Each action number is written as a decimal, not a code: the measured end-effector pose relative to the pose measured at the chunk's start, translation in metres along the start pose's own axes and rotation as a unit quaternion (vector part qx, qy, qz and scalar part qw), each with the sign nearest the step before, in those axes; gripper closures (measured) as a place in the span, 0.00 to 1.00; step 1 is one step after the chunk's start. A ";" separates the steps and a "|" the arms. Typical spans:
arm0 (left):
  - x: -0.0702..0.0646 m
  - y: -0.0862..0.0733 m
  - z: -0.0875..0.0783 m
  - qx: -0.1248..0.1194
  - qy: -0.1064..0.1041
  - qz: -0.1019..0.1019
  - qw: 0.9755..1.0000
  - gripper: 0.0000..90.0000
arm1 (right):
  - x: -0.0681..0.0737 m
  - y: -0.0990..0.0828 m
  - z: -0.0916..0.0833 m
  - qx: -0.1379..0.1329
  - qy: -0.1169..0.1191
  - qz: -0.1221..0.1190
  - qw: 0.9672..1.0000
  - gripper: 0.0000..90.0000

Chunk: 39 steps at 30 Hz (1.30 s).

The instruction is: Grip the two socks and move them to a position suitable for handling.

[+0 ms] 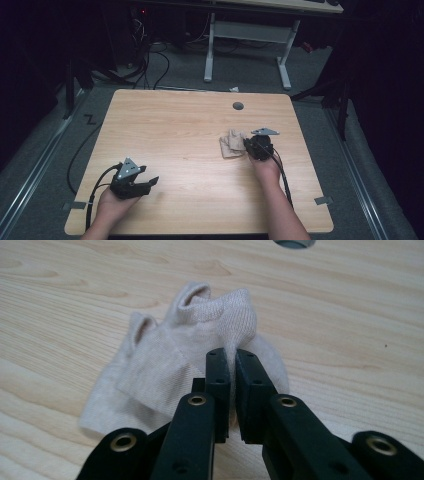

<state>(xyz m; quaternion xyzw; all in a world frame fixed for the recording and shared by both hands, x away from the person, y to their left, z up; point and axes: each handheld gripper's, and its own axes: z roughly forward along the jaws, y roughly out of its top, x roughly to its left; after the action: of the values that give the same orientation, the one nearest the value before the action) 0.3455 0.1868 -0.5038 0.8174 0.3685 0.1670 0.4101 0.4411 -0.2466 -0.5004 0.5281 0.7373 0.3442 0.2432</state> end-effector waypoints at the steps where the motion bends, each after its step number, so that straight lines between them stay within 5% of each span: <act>1: 0.000 0.000 0.000 0.000 0.000 -0.002 1.000 0.41 | 0.001 0.001 -0.003 -0.005 0.002 -0.004 1.000 0.95; 14: -0.003 0.002 0.003 -0.001 -0.002 0.003 1.000 0.41 | 0.015 0.010 -0.038 -0.058 0.023 -0.025 0.998 0.95; 27: -0.003 0.002 0.003 -0.002 -0.007 0.001 1.000 0.41 | 0.011 0.015 -0.061 -0.090 0.018 -0.019 0.996 0.96; 39: -0.004 0.003 0.002 -0.006 -0.005 0.000 1.000 0.41 | 0.020 0.035 -0.093 -0.122 0.018 -0.047 0.991 0.96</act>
<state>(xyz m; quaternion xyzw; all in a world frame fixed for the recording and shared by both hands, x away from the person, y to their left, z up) 0.3454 0.1817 -0.5030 0.8157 0.3656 0.1646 0.4170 0.3890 -0.2439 -0.4138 0.4530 0.7180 0.4289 0.3085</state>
